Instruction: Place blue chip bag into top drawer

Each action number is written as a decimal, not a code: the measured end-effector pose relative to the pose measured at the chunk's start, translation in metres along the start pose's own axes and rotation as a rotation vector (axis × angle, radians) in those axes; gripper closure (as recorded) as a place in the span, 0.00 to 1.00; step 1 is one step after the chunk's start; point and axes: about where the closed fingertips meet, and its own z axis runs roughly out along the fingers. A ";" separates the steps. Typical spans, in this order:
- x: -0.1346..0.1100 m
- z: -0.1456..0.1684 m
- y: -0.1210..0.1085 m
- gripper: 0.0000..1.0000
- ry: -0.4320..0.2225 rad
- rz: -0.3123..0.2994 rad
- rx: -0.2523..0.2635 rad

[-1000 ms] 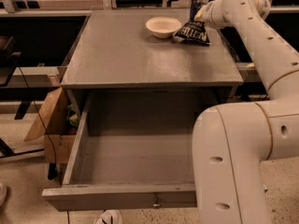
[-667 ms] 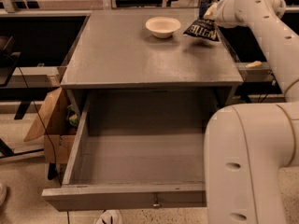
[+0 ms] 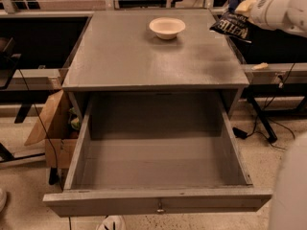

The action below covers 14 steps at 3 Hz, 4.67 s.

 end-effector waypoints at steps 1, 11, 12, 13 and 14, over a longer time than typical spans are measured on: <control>0.013 0.003 0.011 1.00 0.017 -0.007 -0.047; 0.229 -0.252 0.070 1.00 0.359 -0.219 -0.700; 0.297 -0.260 0.080 1.00 0.488 -0.386 -0.671; 0.381 -0.253 0.084 1.00 0.681 -0.522 -0.615; 0.384 -0.253 0.084 1.00 0.687 -0.525 -0.616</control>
Offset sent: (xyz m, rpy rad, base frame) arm -0.0039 0.0131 -0.0033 0.0064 -0.0151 0.0439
